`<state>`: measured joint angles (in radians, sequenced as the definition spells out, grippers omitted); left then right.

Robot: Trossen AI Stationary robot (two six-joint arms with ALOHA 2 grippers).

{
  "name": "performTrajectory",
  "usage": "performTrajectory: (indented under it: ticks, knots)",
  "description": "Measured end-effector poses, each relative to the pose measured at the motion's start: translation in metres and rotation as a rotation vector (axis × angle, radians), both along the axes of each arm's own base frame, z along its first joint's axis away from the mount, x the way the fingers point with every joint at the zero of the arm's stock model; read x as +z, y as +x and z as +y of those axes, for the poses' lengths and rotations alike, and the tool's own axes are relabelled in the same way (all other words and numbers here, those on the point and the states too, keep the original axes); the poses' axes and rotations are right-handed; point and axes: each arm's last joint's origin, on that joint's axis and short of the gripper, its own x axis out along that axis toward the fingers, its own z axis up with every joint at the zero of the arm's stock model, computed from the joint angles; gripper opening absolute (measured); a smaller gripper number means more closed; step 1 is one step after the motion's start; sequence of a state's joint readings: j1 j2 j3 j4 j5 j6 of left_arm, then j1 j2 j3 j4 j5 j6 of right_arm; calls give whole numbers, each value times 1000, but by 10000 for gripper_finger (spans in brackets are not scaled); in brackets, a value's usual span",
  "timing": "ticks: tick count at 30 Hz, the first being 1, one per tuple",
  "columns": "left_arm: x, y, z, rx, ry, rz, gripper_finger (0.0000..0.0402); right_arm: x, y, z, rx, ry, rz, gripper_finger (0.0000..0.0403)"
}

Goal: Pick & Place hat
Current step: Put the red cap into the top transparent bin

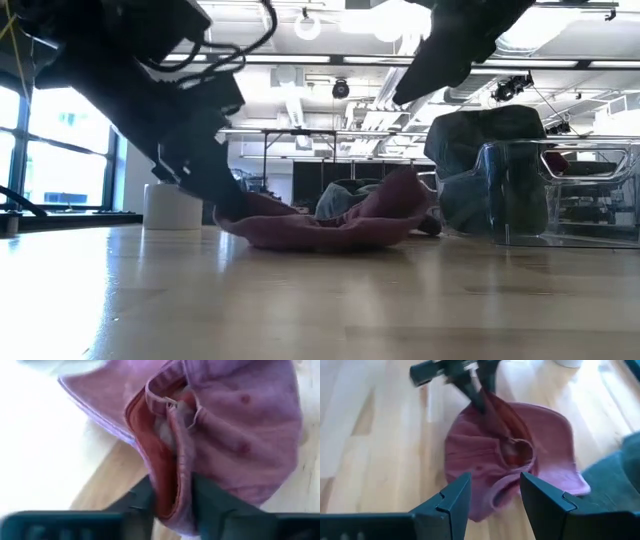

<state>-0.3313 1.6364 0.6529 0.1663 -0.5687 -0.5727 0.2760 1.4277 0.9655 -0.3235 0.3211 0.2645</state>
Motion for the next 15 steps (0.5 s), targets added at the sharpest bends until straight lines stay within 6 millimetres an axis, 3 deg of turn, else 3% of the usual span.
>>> performTrajectory:
  ticks: [4, 10, 15]
  knots:
    - [8, 1, -2, -61, 55, 39, 14, -3, 2, 1, 31, -15, 13, 165]
    - [41, 4, -21, -105, 188, 66, 26, -23, 20, 6, 106, -86, 20, 165]
    - [63, 9, -41, -141, 211, 51, 6, -36, 42, 14, 234, -146, -81, 169]
